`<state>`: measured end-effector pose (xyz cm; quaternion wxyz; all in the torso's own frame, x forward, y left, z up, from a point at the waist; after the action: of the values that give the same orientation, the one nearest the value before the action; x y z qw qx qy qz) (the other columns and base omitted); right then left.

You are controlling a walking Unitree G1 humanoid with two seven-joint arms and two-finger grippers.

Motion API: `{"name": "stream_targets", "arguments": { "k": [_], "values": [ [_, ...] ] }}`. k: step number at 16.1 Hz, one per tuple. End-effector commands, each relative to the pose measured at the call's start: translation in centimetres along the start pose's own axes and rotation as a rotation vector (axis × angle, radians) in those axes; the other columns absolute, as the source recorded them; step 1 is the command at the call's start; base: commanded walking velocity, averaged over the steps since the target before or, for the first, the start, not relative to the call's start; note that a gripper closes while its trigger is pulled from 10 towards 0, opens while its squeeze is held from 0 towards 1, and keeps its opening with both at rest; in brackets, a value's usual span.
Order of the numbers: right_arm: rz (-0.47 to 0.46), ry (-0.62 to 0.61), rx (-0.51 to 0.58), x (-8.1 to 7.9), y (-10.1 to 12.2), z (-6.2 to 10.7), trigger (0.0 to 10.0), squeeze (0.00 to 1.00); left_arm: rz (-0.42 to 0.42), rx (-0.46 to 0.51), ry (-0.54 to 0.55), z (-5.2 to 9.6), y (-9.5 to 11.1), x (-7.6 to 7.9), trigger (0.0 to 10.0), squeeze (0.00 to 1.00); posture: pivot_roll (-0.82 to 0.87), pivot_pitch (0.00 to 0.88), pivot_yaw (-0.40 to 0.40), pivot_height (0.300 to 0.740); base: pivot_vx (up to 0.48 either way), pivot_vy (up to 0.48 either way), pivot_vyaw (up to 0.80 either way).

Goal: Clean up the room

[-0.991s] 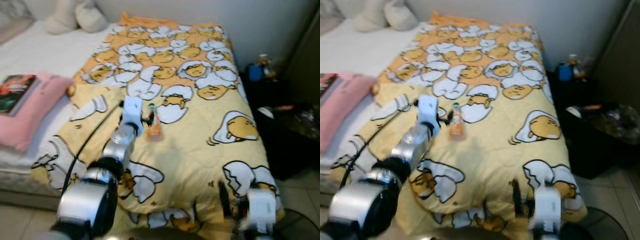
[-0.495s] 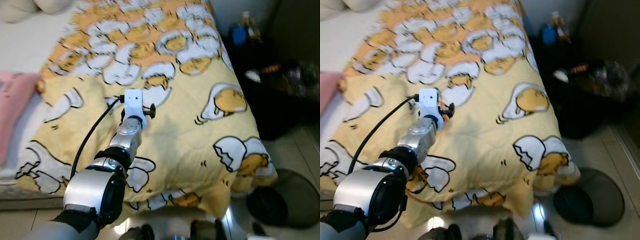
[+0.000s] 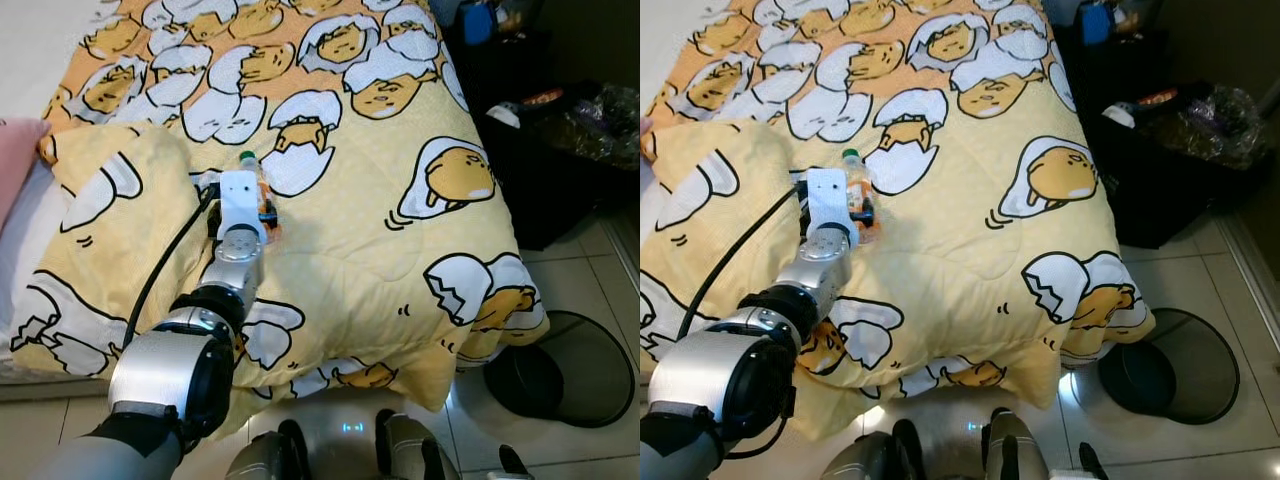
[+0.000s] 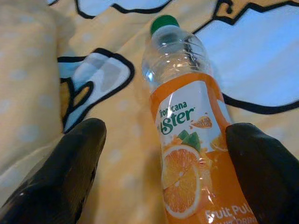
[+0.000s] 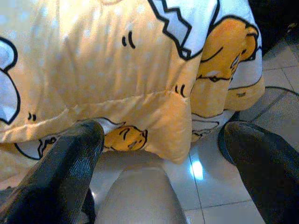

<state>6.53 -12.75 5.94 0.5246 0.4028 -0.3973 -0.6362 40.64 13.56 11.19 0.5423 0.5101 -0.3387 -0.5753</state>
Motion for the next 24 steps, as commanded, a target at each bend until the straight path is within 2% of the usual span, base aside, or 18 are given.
{"name": "stream_targets", "arguments": {
  "k": [1,2,3,6,10,12,14,15,16,17,19,21,23,24],
  "values": [
    [0.002,-0.011,-0.028,0.0,-0.2,0.5,10.0,0.0,-0.022,-0.073,-0.047,0.2,-1.6,0.5,9.3,0.0,-0.4,0.275,0.126,0.74,0.0,0.0,0.0],
    [0.002,-0.011,-0.029,0.0,-0.2,0.5,10.0,0.0,-0.022,-0.082,-0.06,0.3,-1.7,0.7,5.1,0.0,-0.4,0.275,0.126,0.74,0.0,0.0,0.0],
    [0.003,-0.013,-0.029,0.0,-0.2,0.5,10.0,0.0,-0.015,-0.087,-0.081,0.3,-1.7,1.0,0.0,0.0,-0.4,0.271,0.129,0.74,0.0,0.0,0.0],
    [0.001,-0.023,-0.02,0.3,-0.1,0.1,10.0,0.0,-0.004,-0.076,-0.098,0.2,-1.3,1.1,0.0,0.0,-0.4,0.261,0.136,0.74,0.0,0.0,0.0],
    [-0.005,-0.022,-0.011,0.4,-0.2,-0.6,10.0,0.0,0.012,-0.091,-0.113,0.4,-2.0,1.4,0.0,0.0,-0.38,0.249,0.137,0.74,0.0,0.0,0.0],
    [-0.007,-0.02,-0.003,0.5,-0.1,-1.2,10.0,0.0,0.035,-0.081,-0.154,0.7,-2.2,2.3,0.0,0.0,-0.37,0.236,0.136,0.74,0.0,0.0,0.0],
    [0.0,-0.002,0.024,0.5,0.1,-2.9,10.0,0.0,0.05,-0.034,-0.248,1.4,-1.9,4.6,0.0,0.0,-0.34,0.191,0.144,0.74,0.0,0.0,0.0],
    [0.0,-0.001,0.034,0.6,0.2,-3.3,10.0,0.0,0.06,-0.012,-0.27,1.5,-1.6,5.1,0.0,0.0,-0.34,0.175,0.146,0.74,0.0,0.0,0.0],
    [0.004,0.01,0.068,0.7,0.6,-4.8,10.0,0.0,0.074,0.073,-0.317,1.8,-0.1,6.0,0.0,0.0,-0.31,0.129,0.149,0.74,0.0,0.0,0.0],
    [0.009,0.021,0.086,0.8,0.9,-6.0,10.0,0.0,0.077,0.116,-0.336,1.8,0.8,6.2,0.0,0.0,-0.29,0.095,0.151,0.74,0.0,0.0,0.0],
    [0.013,0.033,0.127,1.0,1.7,-7.8,10.0,0.0,0.092,0.209,-0.346,1.7,2.8,5.8,0.0,0.0,-0.25,0.032,0.153,0.74,0.0,0.0,0.0],
    [0.018,0.042,0.206,1.5,3.6,-11.1,10.0,0.0,0.124,0.351,-0.356,1.6,5.6,4.4,0.0,0.0,-0.21,0.0,0.157,0.74,0.0,0.0,0.0],
    [0.036,0.047,0.288,2.0,5.8,-13.9,10.0,0.0,0.112,0.479,-0.353,1.8,6.7,2.1,0.0,0.0,-0.17,0.0,0.161,0.74,0.0,0.0,0.0],
    [0.035,0.038,0.325,2.3,6.7,-14.4,10.0,0.0,0.089,0.517,-0.361,2.1,6.2,1.2,0.0,0.0,-0.16,0.0,0.154,0.74,0.0,0.0,0.0]
  ]
}}
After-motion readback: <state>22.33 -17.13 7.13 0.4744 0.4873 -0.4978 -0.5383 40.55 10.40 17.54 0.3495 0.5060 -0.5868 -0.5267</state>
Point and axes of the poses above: a point about 5 cm out from each wrist's last joint towards the gripper, its own z axis pointing back from the gripper into the wrist, its own y axis along the axis of the wrist's last joint, x = y × z, the point moved 2 cm from there along -z, pointing out of the wrist towards the gripper, and after that the axes turned 8 degrees about -z, right-handed, at the moved point
